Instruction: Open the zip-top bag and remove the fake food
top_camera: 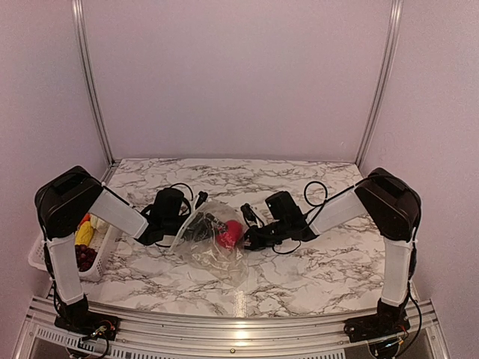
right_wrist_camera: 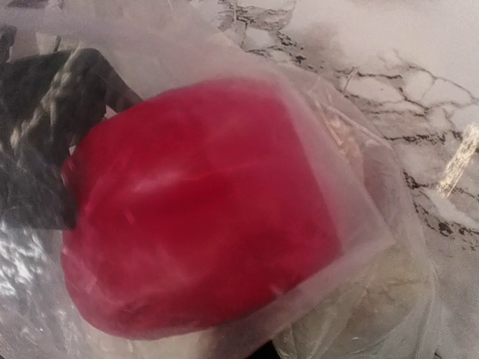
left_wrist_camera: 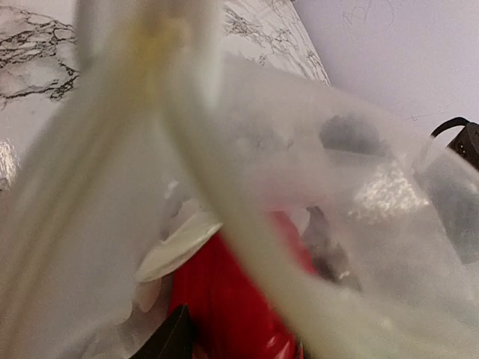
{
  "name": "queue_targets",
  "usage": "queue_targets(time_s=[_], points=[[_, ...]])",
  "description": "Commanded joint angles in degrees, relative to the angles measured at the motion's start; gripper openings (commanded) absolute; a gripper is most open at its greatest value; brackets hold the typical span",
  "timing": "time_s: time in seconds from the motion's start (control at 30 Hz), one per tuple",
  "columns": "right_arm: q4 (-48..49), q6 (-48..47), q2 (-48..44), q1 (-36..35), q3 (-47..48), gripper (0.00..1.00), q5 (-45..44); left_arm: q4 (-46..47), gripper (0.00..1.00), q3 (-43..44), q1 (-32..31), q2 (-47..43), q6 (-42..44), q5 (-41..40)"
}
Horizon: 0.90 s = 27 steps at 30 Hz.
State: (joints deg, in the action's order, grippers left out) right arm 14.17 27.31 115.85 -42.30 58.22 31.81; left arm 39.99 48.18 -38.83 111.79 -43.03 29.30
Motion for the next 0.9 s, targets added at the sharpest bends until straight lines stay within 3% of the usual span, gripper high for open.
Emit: queue_targets(time_s=[0.0,0.3,0.53,0.87], points=[[-0.2,-0.6,-1.7,0.5,-0.6,0.00,-1.5,-10.3,0.45,-0.5,-0.9,-4.0,5.0,-2.3],[1.5,-0.1,-5.6,3.3,-6.6,0.00,-2.3,-14.9,0.28,-4.4,0.9,-12.4,7.0,-3.2],[2.5,-0.3,-5.2,3.1,-5.4,0.00,0.9,-16.5,0.60,-0.2,-2.2,-10.3,9.8,-2.2],[0.9,-2.1,-3.8,0.8,0.0,0.00,3.7,-23.8,0.73,10.5,-7.0,-1.0,13.1,-5.2]])
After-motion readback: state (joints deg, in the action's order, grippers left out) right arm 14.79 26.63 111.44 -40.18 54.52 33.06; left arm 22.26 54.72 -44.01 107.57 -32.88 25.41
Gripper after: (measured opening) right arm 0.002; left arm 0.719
